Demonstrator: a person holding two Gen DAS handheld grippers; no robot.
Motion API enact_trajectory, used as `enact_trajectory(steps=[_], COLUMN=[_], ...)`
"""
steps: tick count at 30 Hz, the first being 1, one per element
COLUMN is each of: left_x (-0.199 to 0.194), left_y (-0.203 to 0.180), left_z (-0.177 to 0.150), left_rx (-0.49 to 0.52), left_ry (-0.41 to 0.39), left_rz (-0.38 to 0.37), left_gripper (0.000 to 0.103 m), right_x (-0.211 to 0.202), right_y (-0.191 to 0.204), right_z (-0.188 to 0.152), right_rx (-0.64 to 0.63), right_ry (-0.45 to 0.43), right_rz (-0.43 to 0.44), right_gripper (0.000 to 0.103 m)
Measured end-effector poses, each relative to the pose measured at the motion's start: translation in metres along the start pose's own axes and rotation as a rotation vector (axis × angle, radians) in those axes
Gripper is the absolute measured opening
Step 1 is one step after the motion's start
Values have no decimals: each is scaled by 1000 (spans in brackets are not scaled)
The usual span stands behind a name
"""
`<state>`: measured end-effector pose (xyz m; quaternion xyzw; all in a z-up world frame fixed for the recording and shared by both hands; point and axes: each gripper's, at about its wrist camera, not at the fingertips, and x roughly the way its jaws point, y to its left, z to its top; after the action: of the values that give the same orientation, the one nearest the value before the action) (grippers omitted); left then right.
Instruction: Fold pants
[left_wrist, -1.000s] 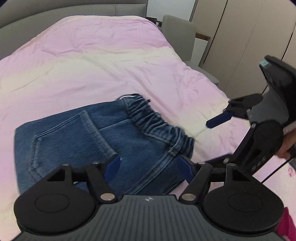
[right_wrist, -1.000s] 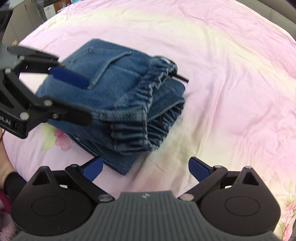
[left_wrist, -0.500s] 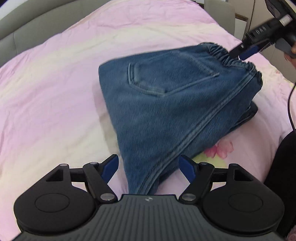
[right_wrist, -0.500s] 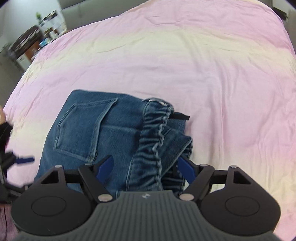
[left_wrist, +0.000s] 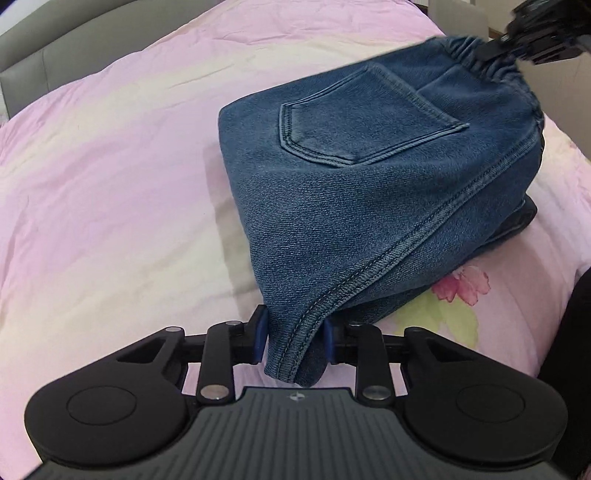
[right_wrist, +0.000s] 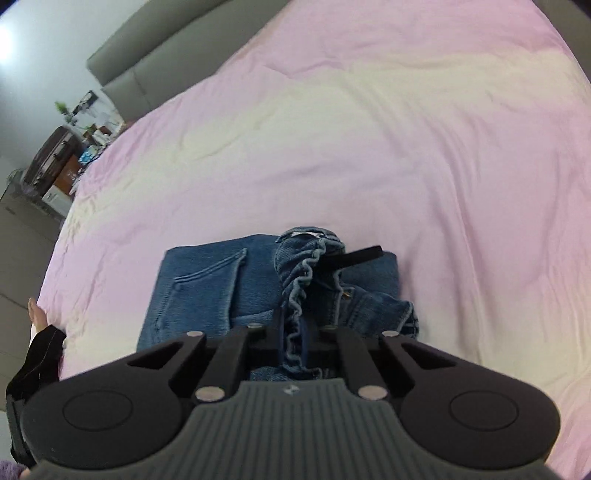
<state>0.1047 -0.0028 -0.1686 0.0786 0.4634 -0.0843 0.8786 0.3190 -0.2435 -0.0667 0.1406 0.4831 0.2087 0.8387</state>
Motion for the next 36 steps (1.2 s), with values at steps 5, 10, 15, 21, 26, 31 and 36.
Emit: enact_trajectory(steps=[5,10,15,21,26,31,36], left_x=[-1,-1,-1,-25,-57,-52,-16], left_y=[10,21,21,25,39,47,48], left_z=[-7,-16,-16,-6,19,67,99], left_rx=[-42,-55,-48,-38,-46,-117,-224], left_ry=[12,47,64,76,-18,-66,-43], left_rz=[-7,-26,-17,-62,-77,-81,-116], left_gripper=[29,27,27,31,35,40,41], right_x=[-38,-33,-3,21,0,-22,1], right_y=[-1,-48,-55,-58,-58,-69,-96], right_z=[-26,-68,-96,-94,-86,-73,-61], right_rx=[60,190,159,112,93,183,345], right_ry=[-50,-26,18,47,-1,-83,-94], right_rz=[39,-24,-107,-161,-124,-9,64], right_gripper=[1,0,0,2,41,67,70])
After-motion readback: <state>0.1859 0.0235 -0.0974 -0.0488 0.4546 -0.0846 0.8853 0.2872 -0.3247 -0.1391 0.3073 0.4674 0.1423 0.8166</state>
